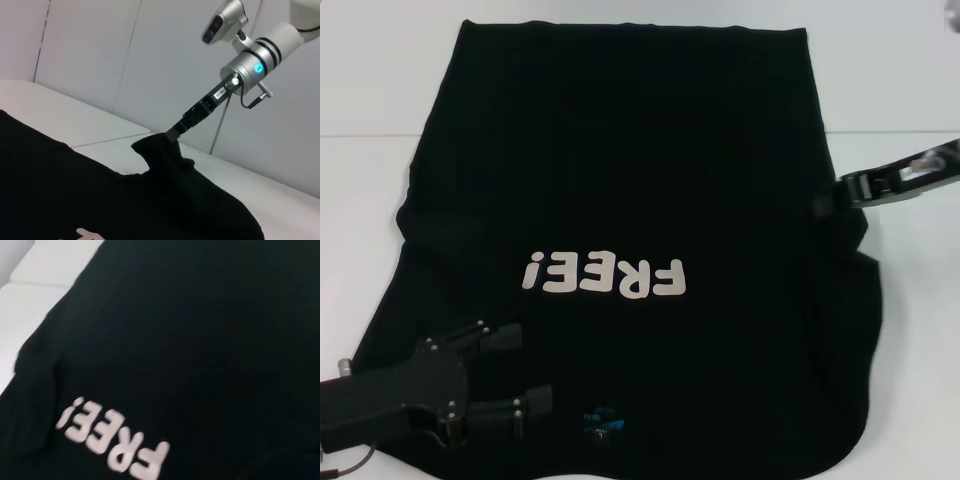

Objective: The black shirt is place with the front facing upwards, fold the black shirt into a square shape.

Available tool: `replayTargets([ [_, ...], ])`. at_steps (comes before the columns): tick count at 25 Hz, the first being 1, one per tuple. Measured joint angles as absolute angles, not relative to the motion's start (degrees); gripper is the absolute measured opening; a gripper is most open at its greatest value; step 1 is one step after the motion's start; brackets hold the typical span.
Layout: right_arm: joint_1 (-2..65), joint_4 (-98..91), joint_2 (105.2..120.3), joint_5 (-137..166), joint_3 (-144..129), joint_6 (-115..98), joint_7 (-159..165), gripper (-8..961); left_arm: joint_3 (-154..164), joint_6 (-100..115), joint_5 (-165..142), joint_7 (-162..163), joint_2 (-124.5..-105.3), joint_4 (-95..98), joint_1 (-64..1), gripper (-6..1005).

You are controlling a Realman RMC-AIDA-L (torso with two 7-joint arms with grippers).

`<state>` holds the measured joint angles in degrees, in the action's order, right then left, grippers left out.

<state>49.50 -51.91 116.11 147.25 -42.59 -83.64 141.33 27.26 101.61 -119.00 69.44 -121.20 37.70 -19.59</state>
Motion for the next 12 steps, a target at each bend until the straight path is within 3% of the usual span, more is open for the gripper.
replayTargets([
  [12,51.9,-49.3,118.38,146.5,-48.1,-83.0,139.3,47,27.2,100.9,-119.0,69.4,-121.10,37.7,-19.6,952],
])
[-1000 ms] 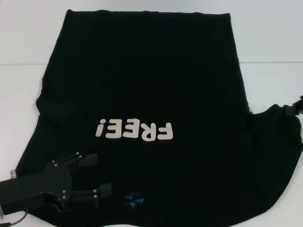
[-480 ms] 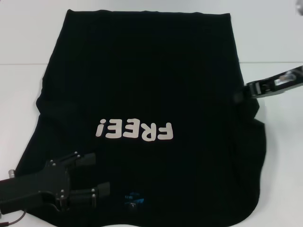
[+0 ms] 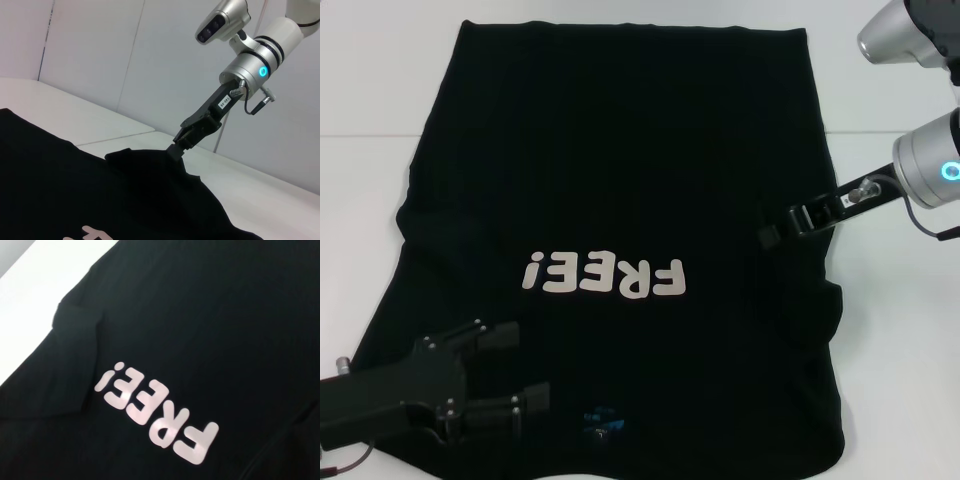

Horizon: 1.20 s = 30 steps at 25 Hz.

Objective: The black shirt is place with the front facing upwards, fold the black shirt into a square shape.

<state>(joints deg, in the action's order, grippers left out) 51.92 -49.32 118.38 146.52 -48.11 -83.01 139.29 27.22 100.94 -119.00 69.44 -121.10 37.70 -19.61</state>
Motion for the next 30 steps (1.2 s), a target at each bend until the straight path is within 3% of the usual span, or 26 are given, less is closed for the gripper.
replayTargets([
  [5,51.6,-49.2,118.23,143.0,-47.9,-83.2,138.2,51,26.9,100.9,-119.0,69.4,-121.03,37.7,-19.7,952],
  [13,46.4,-44.3,115.46,125.6,-46.2,-84.1,130.2,314,24.0,101.0,-119.0,72.0,-120.91,37.6,-19.7,952],
  [18,40.1,-39.4,114.51,117.1,-43.9,-85.5,115.2,466,21.3,102.0,-118.9,84.5,-119.05,37.6,-20.4,952],
  [21,35.7,-37.6,115.51,114.0,-43.9,-86.6,102.3,596,19.9,102.2,-118.8,95.2,-116.71,37.1,-20.9,952],
  [24,31.0,-37.3,117.68,111.4,-43.8,-87.8,89.0,746,17.9,102.5,-118.8,104.0,-114.58,36.9,-20.7,952],
  [27,27.2,-37.0,119.52,110.0,-43.7,-87.8,79.8,786,16.1,102.8,-119.1,113.7,-112.23,37.3,-19.9,951],
  [30,26.0,-34.0,119.84,109.7,-43.4,-87.0,74.0,827,16.1,102.7,-120.4,123.0,-109.63,38.1,-18.9,951],
])
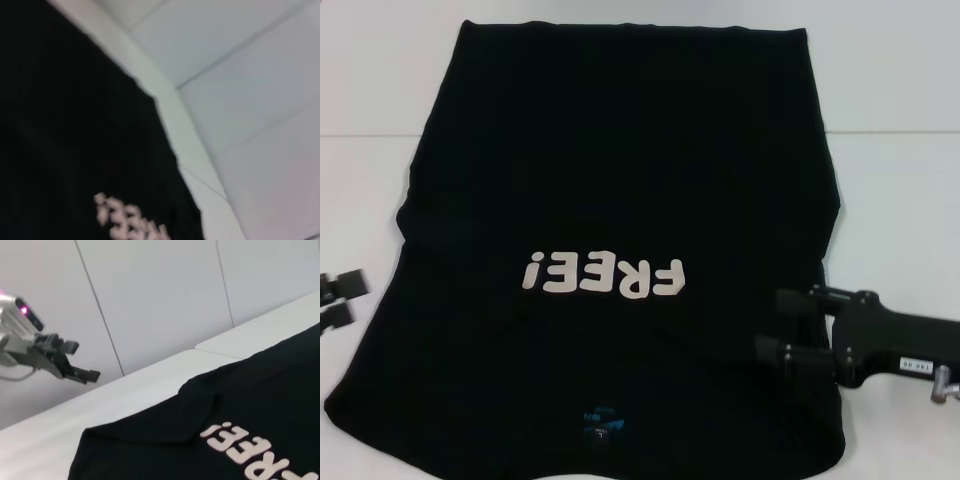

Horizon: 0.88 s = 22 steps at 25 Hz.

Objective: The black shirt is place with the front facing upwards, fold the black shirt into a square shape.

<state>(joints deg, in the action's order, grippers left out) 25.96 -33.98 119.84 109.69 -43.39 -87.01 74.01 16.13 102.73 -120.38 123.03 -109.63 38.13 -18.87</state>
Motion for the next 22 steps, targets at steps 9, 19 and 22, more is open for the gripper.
replayTargets([
  [9,25.1,-30.1,119.74,109.7,-42.1,-85.2,68.3,832,16.5,101.1,-136.4,143.9,-106.25,42.6,-20.1,951],
  [19,24.6,-29.8,119.59,109.9,-42.1,-85.1,67.7,831,16.8,96.8,-142.9,146.4,-106.42,40.5,-22.4,951],
  [22,24.5,-29.8,119.61,109.9,-42.1,-85.1,67.7,831,16.8,95.5,-143.5,146.4,-106.48,39.5,-22.5,951],
])
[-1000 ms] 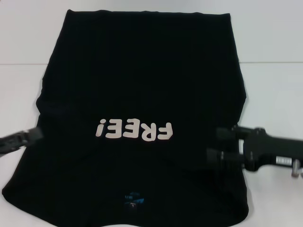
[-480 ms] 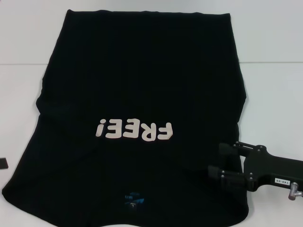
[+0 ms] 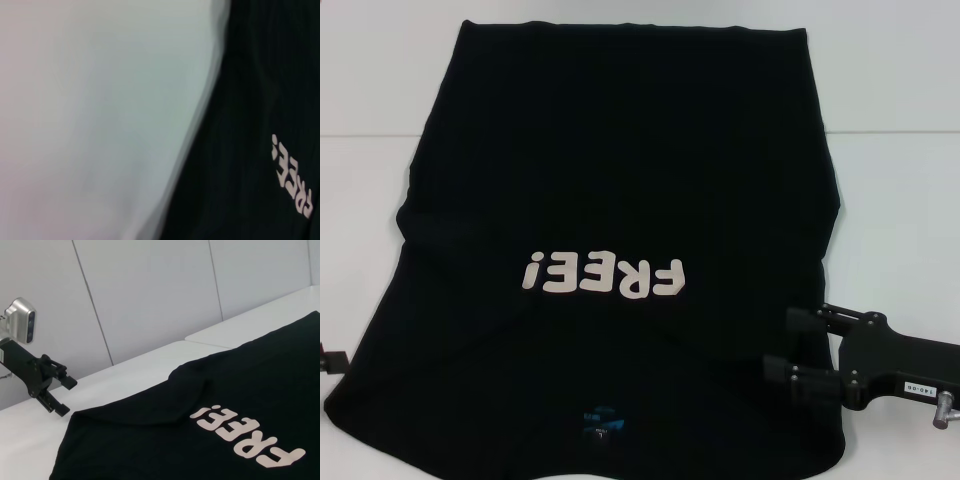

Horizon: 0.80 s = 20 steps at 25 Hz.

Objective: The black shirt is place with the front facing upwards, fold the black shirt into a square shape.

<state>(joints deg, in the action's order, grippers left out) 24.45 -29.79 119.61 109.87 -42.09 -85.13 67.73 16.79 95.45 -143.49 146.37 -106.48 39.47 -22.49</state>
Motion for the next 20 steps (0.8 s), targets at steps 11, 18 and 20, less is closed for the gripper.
replayTargets([
  [11,24.6,-29.9,119.62,109.9,-42.1,-85.1,67.8,830,16.7,92.5,-144.1,146.7,-106.31,37.0,-22.7,951],
  [18,24.6,-30.0,119.62,109.8,-42.1,-85.1,68.0,830,16.6,92.0,-144.1,148.4,-106.24,36.0,-23.2,951],
  [20,24.6,-30.0,119.61,109.8,-42.1,-85.1,68.0,830,16.7,91.9,-144.1,148.7,-106.25,35.8,-23.3,951],
])
